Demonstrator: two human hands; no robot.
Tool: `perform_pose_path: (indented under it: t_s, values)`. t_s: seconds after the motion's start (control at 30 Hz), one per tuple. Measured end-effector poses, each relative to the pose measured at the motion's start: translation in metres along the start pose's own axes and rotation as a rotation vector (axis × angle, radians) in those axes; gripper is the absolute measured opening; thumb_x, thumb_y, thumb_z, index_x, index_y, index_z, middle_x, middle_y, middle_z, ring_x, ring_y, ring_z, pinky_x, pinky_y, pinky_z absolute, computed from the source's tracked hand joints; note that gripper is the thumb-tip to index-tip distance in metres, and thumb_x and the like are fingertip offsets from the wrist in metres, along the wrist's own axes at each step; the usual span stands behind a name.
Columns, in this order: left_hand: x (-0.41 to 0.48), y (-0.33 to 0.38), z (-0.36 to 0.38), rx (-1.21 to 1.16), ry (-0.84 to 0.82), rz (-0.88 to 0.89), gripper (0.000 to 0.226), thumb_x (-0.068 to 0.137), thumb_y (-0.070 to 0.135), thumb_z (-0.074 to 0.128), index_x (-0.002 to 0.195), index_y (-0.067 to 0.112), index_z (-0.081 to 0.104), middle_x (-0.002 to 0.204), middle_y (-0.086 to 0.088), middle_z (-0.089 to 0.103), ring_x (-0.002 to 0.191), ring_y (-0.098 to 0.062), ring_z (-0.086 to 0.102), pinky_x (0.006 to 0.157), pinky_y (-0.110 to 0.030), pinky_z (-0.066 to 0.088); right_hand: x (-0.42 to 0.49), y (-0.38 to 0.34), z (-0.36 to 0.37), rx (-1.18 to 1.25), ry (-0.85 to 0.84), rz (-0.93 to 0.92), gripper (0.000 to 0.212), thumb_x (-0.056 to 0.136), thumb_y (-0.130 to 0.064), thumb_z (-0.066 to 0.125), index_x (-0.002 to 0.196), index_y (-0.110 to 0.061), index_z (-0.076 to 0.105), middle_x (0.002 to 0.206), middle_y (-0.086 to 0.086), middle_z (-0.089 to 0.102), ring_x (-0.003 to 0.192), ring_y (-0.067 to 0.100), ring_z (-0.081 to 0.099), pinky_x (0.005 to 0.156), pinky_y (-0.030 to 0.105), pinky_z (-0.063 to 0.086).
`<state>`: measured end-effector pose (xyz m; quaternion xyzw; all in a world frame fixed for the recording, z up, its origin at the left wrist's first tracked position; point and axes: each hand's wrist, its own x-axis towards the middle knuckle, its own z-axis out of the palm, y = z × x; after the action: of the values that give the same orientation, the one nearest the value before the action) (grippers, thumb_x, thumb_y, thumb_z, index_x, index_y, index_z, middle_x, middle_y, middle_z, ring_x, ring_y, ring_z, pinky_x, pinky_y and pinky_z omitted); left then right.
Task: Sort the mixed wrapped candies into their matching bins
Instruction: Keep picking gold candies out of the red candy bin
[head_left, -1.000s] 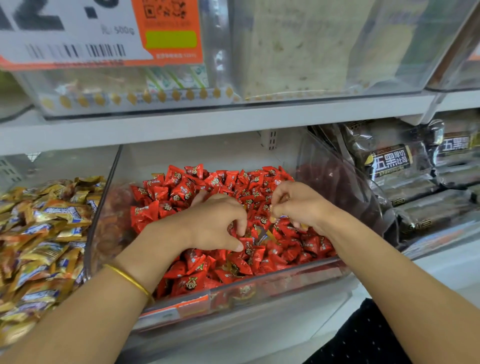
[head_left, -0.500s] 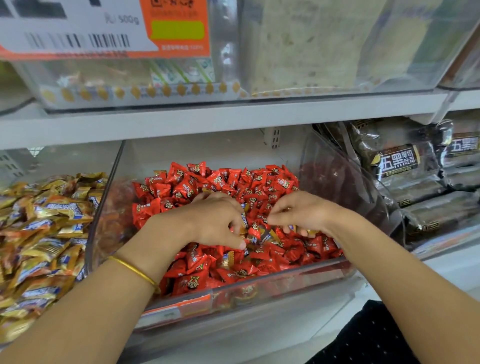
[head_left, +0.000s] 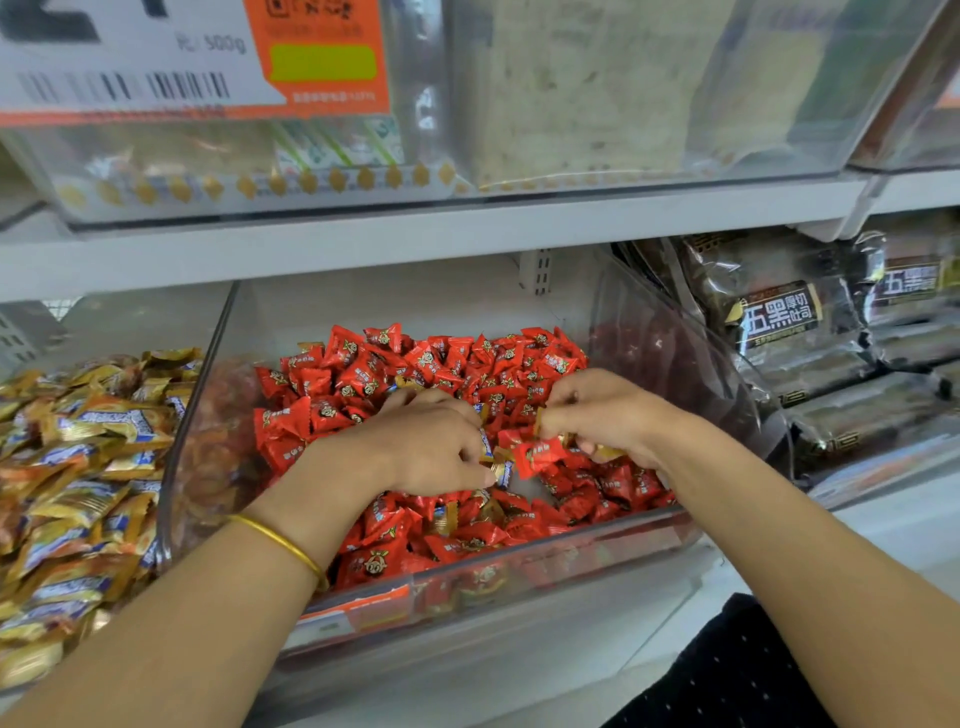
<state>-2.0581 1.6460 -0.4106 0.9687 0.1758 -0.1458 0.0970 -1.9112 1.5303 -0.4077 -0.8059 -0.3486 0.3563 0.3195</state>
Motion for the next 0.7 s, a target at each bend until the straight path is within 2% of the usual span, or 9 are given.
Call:
perform_pose_path:
  t_s: [0.07, 0.13, 0.23, 0.3, 0.43, 0.5, 0.53, 0.6, 0.7]
  values:
    - [0.002, 0.002, 0.002, 0.011, 0.046, 0.007, 0.017, 0.087, 0.040, 0.057, 0.076, 0.028, 0.059, 0.138, 0.014, 0.040, 0.136, -0.013, 0.018, 0.113, -0.042, 0.000, 0.000, -0.003, -0.003, 0.205, -0.010, 0.067, 0.016, 0.082, -0.001, 0.057, 0.072, -0.010, 0.050, 0.059, 0.004, 0.040, 0.038, 0.008, 0.037, 0.039, 0.015, 0.027]
    - [0.004, 0.004, 0.003, -0.008, 0.077, 0.004, 0.006, 0.083, 0.033, 0.061, 0.088, 0.032, 0.064, 0.132, 0.013, 0.043, 0.134, -0.014, 0.021, 0.113, -0.041, 0.001, 0.000, -0.007, -0.003, 0.364, -0.068, 0.139, 0.011, 0.084, -0.002, 0.052, 0.078, -0.012, 0.051, 0.063, 0.006, 0.046, 0.040, 0.010, 0.043, 0.038, 0.015, 0.034]
    - [0.005, 0.006, 0.003, 0.034, 0.012, -0.015, 0.030, 0.081, 0.030, 0.063, 0.109, 0.041, 0.062, 0.143, 0.013, 0.033, 0.137, -0.015, 0.016, 0.116, -0.043, -0.002, -0.001, -0.009, -0.006, 0.509, -0.129, 0.207, 0.013, 0.087, -0.007, 0.048, 0.095, -0.012, 0.057, 0.075, 0.009, 0.054, 0.045, 0.016, 0.060, 0.038, 0.018, 0.044]
    - [0.005, 0.009, 0.002, 0.066, -0.006, -0.019, 0.032, 0.081, 0.029, 0.063, 0.110, 0.042, 0.062, 0.144, 0.012, 0.032, 0.137, -0.016, 0.016, 0.116, -0.046, -0.001, -0.004, -0.010, -0.008, 0.476, -0.151, 0.206, 0.015, 0.088, -0.006, 0.049, 0.096, -0.009, 0.061, 0.080, 0.010, 0.058, 0.052, 0.017, 0.064, 0.039, 0.018, 0.047]
    - [0.008, 0.012, 0.006, 0.100, 0.042, 0.010, 0.014, 0.082, 0.023, 0.063, 0.093, 0.032, 0.065, 0.133, 0.009, 0.042, 0.130, -0.019, 0.026, 0.115, -0.048, 0.006, -0.007, -0.007, -0.008, 0.286, -0.201, 0.131, 0.013, 0.082, 0.003, 0.063, 0.075, -0.008, 0.061, 0.061, 0.007, 0.055, 0.047, 0.010, 0.050, 0.037, 0.015, 0.038]
    - [0.007, 0.010, 0.006, 0.045, 0.102, 0.030, 0.003, 0.082, 0.027, 0.065, 0.086, 0.028, 0.066, 0.122, 0.011, 0.049, 0.126, -0.017, 0.033, 0.114, -0.046, 0.011, -0.006, -0.005, -0.007, 0.201, -0.174, 0.120, 0.018, 0.077, -0.003, 0.073, 0.071, -0.011, 0.058, 0.061, 0.005, 0.053, 0.052, 0.010, 0.047, 0.039, 0.015, 0.037]
    - [0.006, 0.008, 0.005, -0.003, 0.135, 0.026, 0.005, 0.082, 0.030, 0.067, 0.082, 0.024, 0.066, 0.116, 0.011, 0.053, 0.123, -0.016, 0.037, 0.113, -0.045, 0.015, -0.005, -0.004, -0.007, 0.181, -0.143, 0.113, 0.020, 0.075, -0.007, 0.076, 0.069, -0.011, 0.057, 0.060, 0.004, 0.053, 0.052, 0.009, 0.046, 0.038, 0.016, 0.036]
    - [0.004, 0.002, 0.001, -0.108, 0.176, 0.014, 0.014, 0.082, 0.029, 0.069, 0.072, 0.021, 0.065, 0.103, 0.012, 0.061, 0.116, -0.012, 0.048, 0.110, -0.044, 0.026, -0.005, -0.003, -0.007, 0.164, -0.089, 0.059, 0.019, 0.076, -0.011, 0.077, 0.071, -0.011, 0.058, 0.062, 0.003, 0.054, 0.052, 0.008, 0.047, 0.040, 0.017, 0.034]
    - [0.002, -0.002, -0.004, -0.255, 0.206, -0.003, 0.021, 0.084, 0.023, 0.068, 0.065, 0.019, 0.058, 0.094, 0.006, 0.066, 0.104, -0.013, 0.059, 0.097, -0.039, 0.043, -0.004, -0.004, -0.004, 0.017, -0.072, -0.087, 0.012, 0.078, -0.008, 0.073, 0.087, -0.014, 0.068, 0.073, 0.001, 0.057, 0.061, 0.011, 0.051, 0.049, 0.019, 0.040]
